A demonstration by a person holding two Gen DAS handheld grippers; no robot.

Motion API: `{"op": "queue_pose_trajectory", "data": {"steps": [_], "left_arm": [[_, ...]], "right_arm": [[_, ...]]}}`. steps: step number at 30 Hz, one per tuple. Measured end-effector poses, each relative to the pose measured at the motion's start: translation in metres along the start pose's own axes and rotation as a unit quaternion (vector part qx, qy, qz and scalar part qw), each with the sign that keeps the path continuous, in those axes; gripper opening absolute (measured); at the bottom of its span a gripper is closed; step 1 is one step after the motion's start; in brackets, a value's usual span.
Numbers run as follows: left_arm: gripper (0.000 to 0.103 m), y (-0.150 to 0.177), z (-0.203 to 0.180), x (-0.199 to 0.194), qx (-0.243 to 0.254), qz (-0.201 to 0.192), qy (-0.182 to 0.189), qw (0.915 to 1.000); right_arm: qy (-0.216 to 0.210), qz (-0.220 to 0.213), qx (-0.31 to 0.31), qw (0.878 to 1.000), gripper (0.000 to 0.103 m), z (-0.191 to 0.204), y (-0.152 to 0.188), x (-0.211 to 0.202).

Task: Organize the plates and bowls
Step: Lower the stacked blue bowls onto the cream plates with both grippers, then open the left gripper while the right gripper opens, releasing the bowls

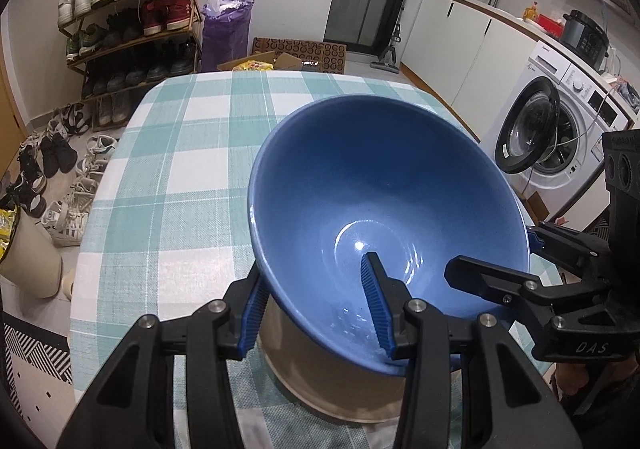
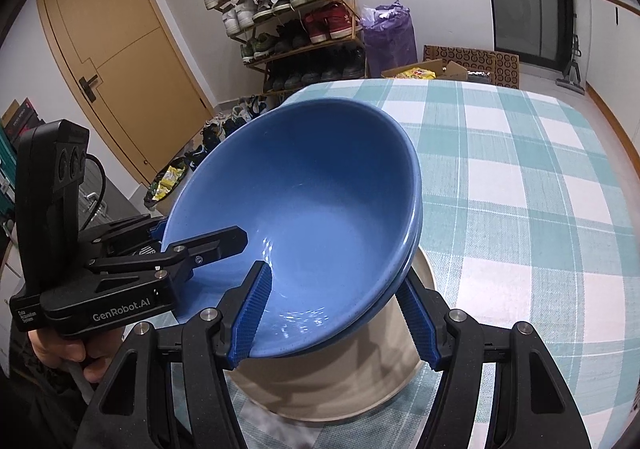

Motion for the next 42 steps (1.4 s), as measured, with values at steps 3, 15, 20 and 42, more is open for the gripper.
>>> {"op": "queue_pose_trajectory", "data": {"steps": [3, 15, 20, 42], "left_arm": [[0.044, 0.002, 0.000, 0.005, 0.000, 0.006, 0.001, 1.0000], [0.044, 0.000, -0.002, 0.009, 0.000, 0.002, -0.002, 1.0000], [0.044, -0.002, -0.002, 0.010, 0.001, 0.001, -0.004, 1.0000], [0.093, 0.005, 0.008, -0.034, 0.028, -0.083, -0.021, 0.9960]], "right_arm": [[0.001, 0.006, 0.004, 1.000, 0.066, -0.004, 0.003, 0.004], [0.003, 0.013, 0.018, 1.000, 0.066, -0.011, 0.005, 0.009], [0.004, 0.015, 0.017, 1.000, 0.066, -0.010, 0.004, 0.009], [0.019, -0.035, -0.021, 0.999, 0.092, -0.007, 0.004, -0.021]]}}
Point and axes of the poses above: each gripper's, at about its wrist camera, not at the fingertips, and x roughly the way its jaws point, z to its left, y to its underside, the point moved 5 cm from there along x, roughly the way its jaws point, and after that the axes turned 15 degrees about -x, right-handed, at the moved point
